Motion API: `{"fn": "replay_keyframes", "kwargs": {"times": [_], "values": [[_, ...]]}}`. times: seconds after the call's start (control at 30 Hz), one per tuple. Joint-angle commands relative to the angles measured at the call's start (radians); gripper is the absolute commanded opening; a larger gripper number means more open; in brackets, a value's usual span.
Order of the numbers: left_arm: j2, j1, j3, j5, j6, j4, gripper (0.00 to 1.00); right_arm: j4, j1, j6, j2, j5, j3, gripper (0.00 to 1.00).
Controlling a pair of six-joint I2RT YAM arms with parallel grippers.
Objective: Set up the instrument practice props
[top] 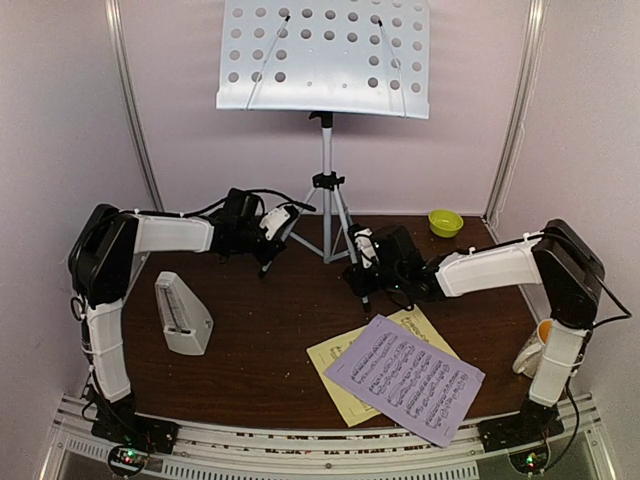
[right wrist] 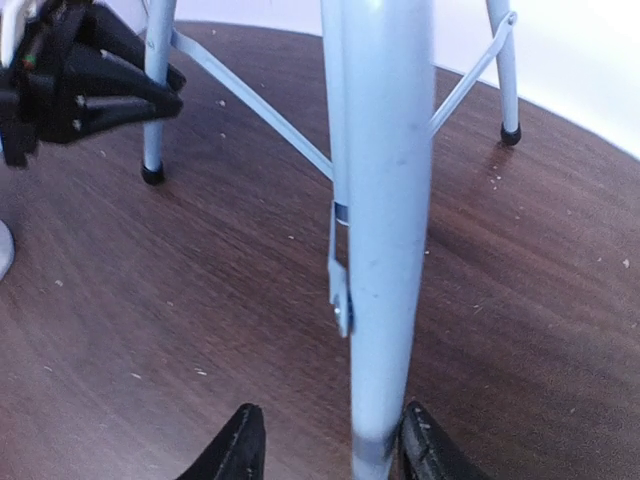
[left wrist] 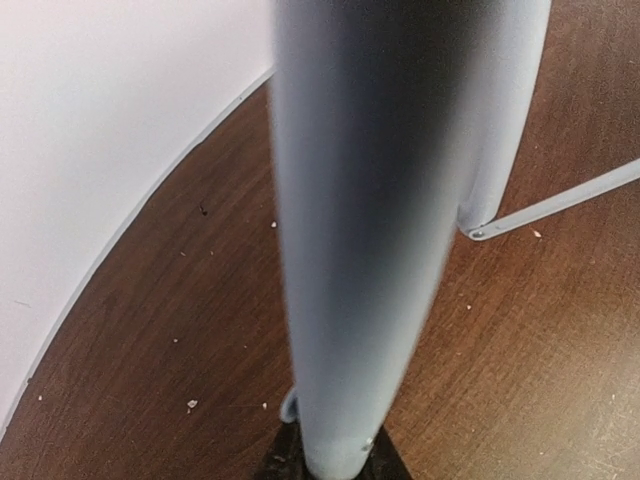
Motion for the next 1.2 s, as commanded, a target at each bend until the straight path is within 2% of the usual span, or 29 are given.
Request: {"fn": "replay_keyframes", "kwargs": {"times": [0.0,0.1,0.33,0.4,0.6,0.8,0.97,1.17], "values": [[-0.059,0.022,-0.025,0.005,-0.032,0.078,0.16,0.011,0.01,0.015,-0.11,-0.003,-0.019,0.58],[-0.071,0.019,-0.041,0.0,-0.021,0.096,0.22,-0.006,0.011,0.02,-0.16,-0.02,-0.044,0.66],[-0.104,0.019,-0.066,-0.008,-0.017,0.106,0.53,-0.153,0.086,-0.005,-0.244,-0.112,-0.097,0.66],[-0.115,0.019,-0.079,-0.007,-0.025,0.115,0.58,-0.194,0.12,0.013,-0.245,-0.134,-0.104,0.65],[-0.132,0.019,-0.101,-0.007,-0.041,0.132,0.63,-0.276,0.231,0.077,-0.179,-0.136,-0.137,0.63],[-0.142,0.019,-0.108,-0.031,-0.057,0.143,0.67,-0.347,0.26,0.142,-0.084,-0.073,-0.123,0.6],[-0.16,0.019,-0.129,-0.047,-0.069,0.161,0.69,-0.456,0.243,0.164,-0.044,-0.004,-0.121,0.58],[-0.175,0.02,-0.153,-0.07,-0.075,0.176,0.7,-0.53,0.139,0.167,-0.047,0.018,-0.188,0.55]]}}
